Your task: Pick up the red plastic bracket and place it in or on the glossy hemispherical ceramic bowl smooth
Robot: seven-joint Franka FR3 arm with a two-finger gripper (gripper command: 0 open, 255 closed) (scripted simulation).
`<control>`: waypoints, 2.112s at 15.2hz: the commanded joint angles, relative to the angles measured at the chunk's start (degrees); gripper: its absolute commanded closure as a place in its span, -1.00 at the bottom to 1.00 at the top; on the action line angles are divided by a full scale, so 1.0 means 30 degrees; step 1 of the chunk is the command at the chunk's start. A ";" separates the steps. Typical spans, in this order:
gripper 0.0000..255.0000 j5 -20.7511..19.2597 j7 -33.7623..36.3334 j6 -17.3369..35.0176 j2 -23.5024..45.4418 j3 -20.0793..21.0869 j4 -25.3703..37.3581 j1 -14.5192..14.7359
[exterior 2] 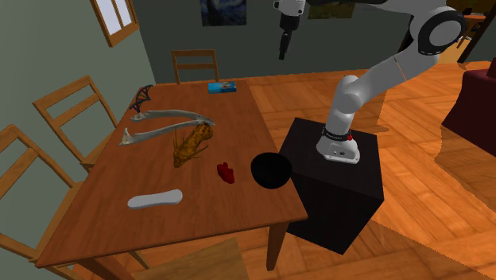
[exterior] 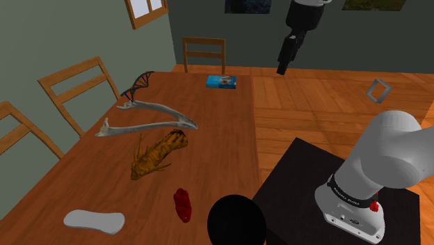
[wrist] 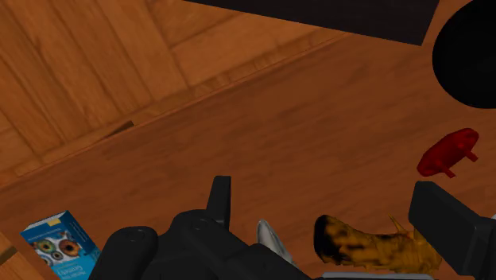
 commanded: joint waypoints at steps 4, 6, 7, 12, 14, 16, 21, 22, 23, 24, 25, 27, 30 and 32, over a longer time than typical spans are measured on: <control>-1.00 0.0751 0.1526 0.1246 0.0012 0.0935 -0.1397 0.0089; -1.00 0.1271 0.2536 0.2125 0.0167 0.1594 -0.2213 0.0164; -1.00 0.1533 0.3041 0.2580 0.0291 0.1931 -0.2584 0.0208; -1.00 0.2831 0.5554 0.5030 0.1412 0.3714 -0.4058 0.0425; -1.00 0.3313 0.6560 0.6089 0.2105 0.4467 -0.4459 0.0491; -1.00 0.3751 0.7573 0.7188 0.2941 0.5239 -0.4745 0.0530; -1.00 0.4497 1.0184 1.0065 0.5634 0.7257 -0.4944 0.0409; -1.00 0.4556 1.0735 1.0653 0.6270 0.7675 -0.4895 0.0335; -1.00 0.4572 1.1302 1.1240 0.6937 0.8097 -0.4816 0.0242; -1.00 0.4540 1.1889 1.1826 0.7635 0.8524 -0.4709 0.0128; -1.00 0.4453 1.2500 1.2408 0.8362 0.8955 -0.4573 -0.0008; -1.00 0.4071 1.3825 1.3554 0.9908 0.9812 -0.4216 -0.0333; -1.00 0.2836 1.6167 1.5174 1.2467 1.1051 -0.3472 -0.0933; -1.00 0.1444 1.8057 1.6130 1.4347 1.1716 -0.2832 -0.1288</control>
